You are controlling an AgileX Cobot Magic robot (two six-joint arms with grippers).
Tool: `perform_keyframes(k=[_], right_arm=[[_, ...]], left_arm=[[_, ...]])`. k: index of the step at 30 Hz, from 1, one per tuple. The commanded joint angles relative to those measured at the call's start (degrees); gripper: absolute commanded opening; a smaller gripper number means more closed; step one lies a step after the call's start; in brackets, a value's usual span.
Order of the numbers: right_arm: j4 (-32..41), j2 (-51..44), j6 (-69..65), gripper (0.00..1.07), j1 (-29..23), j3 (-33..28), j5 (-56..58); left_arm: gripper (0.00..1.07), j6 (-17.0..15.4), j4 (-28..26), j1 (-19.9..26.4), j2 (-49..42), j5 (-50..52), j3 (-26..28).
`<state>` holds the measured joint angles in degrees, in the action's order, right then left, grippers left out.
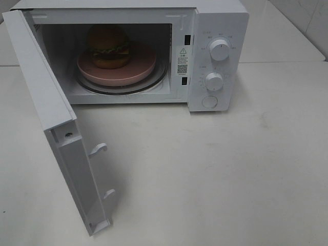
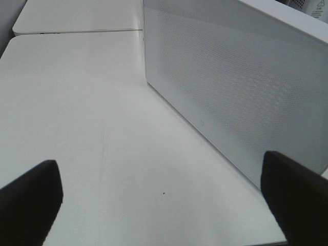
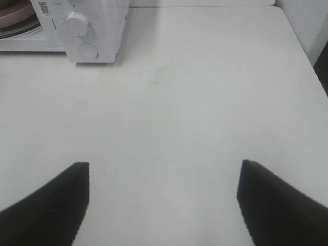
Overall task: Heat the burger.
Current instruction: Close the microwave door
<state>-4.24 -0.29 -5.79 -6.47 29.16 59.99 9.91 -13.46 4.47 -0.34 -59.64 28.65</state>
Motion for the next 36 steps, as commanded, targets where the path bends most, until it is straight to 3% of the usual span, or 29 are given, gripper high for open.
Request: perform_keyframes(k=[1, 14, 20, 28, 29, 30, 32, 34, 35, 36], right_arm=[[0.29, -1.49, 0.11, 0.76, 0.34, -0.06, -0.57], [0.29, -1.49, 0.11, 0.76, 0.34, -0.06, -0.57], [0.29, -1.55, 0.11, 0.76, 0.34, -0.06, -0.57], [0.29, -1.55, 0.11, 0.76, 0.34, -0.06, -0.57], [0.29, -1.55, 0.11, 0.76, 0.34, -0.06, -0.57], [0.29, -1.55, 0.11, 0.76, 0.34, -0.06, -0.57], [0.29, -1.55, 0.11, 0.76, 0.34, -0.06, -0.57], [0.29, -1.55, 0.11, 0.76, 0.34, -0.06, -0.57], [0.29, -1.55, 0.11, 0.76, 0.34, -0.06, -0.57], [0.29, -1.55, 0.11, 0.76, 0.34, -0.06, -0.57]], left_arm=[[1.0, 0.17, -0.4, -0.06, -1.09, 0.11, -0.11], [1.0, -0.8, -0.46, -0.06, -1.03, 0.23, -0.11], [0.94, -1.03, -0.06, -0.06, -0.69, 2.12, 0.92], [0.73, -0.92, 0.06, -0.06, 7.16, 4.35, 1.32], [0.64, -0.92, 0.0, -0.06, 9.4, 5.39, 1.32], [0.64, -0.92, 0.0, -0.06, 9.4, 5.39, 1.32], [0.52, -0.92, -0.17, -0.06, 11.75, 9.22, 0.92], [0.48, -0.92, -0.17, -0.06, 12.38, 10.94, 0.57], [0.4, -0.92, -0.17, -0.06, 13.64, 14.55, -0.29], [0.4, -0.92, -0.17, -0.06, 13.64, 14.55, -0.29]])
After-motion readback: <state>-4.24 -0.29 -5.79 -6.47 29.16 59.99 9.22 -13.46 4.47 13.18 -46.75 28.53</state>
